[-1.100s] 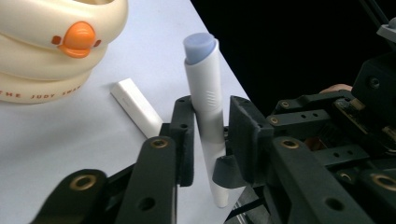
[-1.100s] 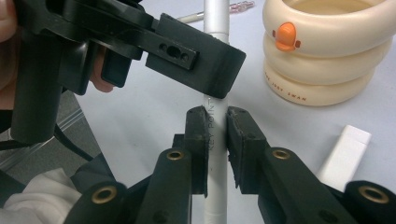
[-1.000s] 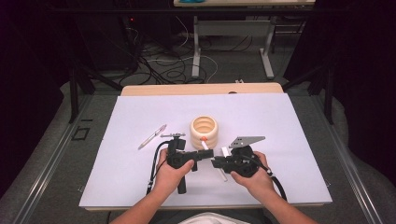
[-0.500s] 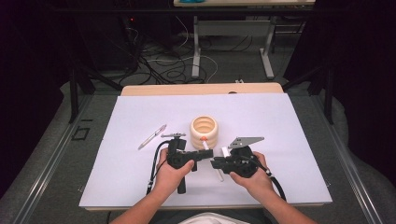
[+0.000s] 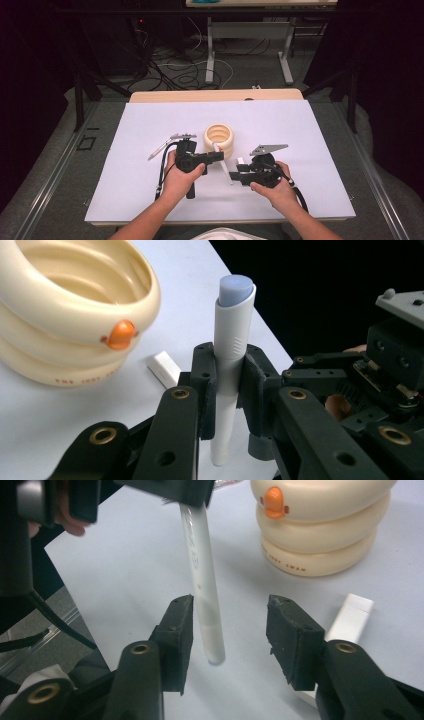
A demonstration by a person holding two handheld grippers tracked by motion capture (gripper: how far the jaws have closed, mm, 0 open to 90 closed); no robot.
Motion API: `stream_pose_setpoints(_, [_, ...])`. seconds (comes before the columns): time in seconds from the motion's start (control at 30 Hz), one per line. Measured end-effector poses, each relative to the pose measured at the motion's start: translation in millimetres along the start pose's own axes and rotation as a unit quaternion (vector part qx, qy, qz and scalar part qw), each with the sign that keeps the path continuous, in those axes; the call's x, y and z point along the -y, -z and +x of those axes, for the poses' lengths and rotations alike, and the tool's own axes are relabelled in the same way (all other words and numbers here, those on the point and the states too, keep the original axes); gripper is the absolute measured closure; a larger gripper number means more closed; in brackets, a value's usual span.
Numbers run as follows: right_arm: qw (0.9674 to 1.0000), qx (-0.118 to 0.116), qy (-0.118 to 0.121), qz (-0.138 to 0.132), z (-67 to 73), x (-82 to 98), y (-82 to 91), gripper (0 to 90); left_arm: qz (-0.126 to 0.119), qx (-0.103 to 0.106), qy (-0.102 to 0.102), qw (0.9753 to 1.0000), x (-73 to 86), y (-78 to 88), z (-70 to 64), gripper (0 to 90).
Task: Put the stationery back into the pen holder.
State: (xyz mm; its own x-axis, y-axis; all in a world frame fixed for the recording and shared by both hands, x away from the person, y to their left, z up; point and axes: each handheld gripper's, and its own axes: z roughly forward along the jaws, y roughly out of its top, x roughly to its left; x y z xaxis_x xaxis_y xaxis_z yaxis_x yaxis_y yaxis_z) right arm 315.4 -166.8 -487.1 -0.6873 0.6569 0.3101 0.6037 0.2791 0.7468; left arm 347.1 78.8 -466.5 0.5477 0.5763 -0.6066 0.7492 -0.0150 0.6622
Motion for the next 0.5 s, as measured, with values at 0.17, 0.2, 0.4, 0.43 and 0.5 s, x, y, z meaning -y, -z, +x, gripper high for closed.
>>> stream_pose_setpoints(0.17, [0.9999, 0.007, -0.009, 0.011, -7.9, -0.2, -0.1, 46.8, 0.004, -0.019, -0.013, 0.9997, -11.5, 2.4, -1.1, 78.4])
stream_pose_setpoints(0.2, [0.9998, 0.006, -0.014, 0.013, -9.1, 0.0, -0.6, 45.5, 0.005, -0.020, -0.015, 0.9997, -13.3, 3.3, -1.5, 78.4])
stream_pose_setpoints(0.4, [0.9996, 0.014, -0.020, 0.011, -13.9, 1.5, -3.2, 42.7, 0.003, -0.037, -0.026, 0.9990, -21.3, 4.2, -4.3, 78.4])
stream_pose_setpoints(0.43, [0.9996, 0.015, -0.016, 0.016, -14.8, 1.4, -2.9, 42.0, 0.007, -0.038, -0.030, 0.9988, -23.2, 4.7, -4.3, 78.4])
stream_pose_setpoints(0.5, [0.9994, 0.021, -0.016, 0.022, -15.6, 1.6, -2.4, 40.9, 0.010, -0.041, -0.034, 0.9985, -26.8, 4.7, -5.3, 78.4])
